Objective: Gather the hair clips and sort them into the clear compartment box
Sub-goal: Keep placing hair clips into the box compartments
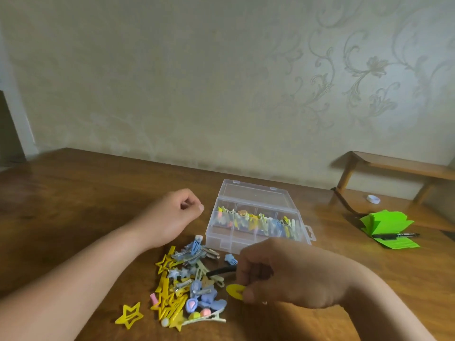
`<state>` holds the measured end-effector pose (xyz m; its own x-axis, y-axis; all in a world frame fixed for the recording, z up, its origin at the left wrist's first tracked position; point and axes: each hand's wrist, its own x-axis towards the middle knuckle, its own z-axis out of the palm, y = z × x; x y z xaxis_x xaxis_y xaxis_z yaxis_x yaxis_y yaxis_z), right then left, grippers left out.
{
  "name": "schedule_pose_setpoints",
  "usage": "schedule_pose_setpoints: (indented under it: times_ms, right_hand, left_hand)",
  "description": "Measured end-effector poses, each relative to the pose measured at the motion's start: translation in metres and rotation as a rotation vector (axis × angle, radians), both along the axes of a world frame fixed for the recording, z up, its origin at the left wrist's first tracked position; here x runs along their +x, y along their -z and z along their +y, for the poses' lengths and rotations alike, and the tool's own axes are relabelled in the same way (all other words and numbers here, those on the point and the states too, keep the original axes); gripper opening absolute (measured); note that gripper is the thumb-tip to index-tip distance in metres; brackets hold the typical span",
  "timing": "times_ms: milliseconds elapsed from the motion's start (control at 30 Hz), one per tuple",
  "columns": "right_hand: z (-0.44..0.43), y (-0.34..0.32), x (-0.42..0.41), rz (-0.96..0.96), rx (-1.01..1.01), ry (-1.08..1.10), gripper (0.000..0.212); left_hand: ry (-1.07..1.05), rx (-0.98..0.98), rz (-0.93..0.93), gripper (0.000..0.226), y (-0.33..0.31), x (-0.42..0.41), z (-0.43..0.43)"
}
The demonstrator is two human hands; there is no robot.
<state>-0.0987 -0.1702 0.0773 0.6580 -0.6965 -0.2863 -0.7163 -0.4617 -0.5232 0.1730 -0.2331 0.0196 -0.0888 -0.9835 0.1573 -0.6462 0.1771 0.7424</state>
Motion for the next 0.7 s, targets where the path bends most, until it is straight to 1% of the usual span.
schedule_pose_setpoints:
  times_ms: [167, 233, 400, 500, 533, 600, 700]
  right_hand:
    - [-0.01, -0.001, -0.023, -0.322, 0.056, 0.129, 0.002]
    - [-0.016, 0.0, -0.032, -0.412, 0.017, 0.208, 0.003]
    - [-0.035, 0.014, -0.043, -0.551, -0.359, 0.595, 0.002]
    - [-0.05, 0.027, -0.043, -0.572, -0.446, 0.761, 0.004]
    - [-0.054, 0.03, -0.044, -0.563, -0.453, 0.787, 0.005]
    - [-0.058, 0.03, -0.04, -0.543, -0.46, 0.794, 0.011]
    - [-0.06, 0.024, -0.021, -0.494, -0.459, 0.748, 0.022]
  left_hand:
    - [0.048, 0.004, 0.032, 0.031, 0.015, -0.012, -0.019]
    - [0.093, -0.012, 0.035, 0.038, 0.021, -0.01, -0.018]
    - [0.183, -0.004, 0.087, 0.043, 0.026, -0.003, -0.019]
    - [0.182, -0.022, 0.077, 0.063, 0.026, -0.002, -0.016]
    - [0.175, -0.037, 0.072, 0.065, 0.026, -0.001, -0.017]
    - [0.171, -0.051, 0.059, 0.059, 0.027, 0.0, -0.02]
    - [0.158, -0.06, 0.049, 0.048, 0.029, -0.001, -0.02]
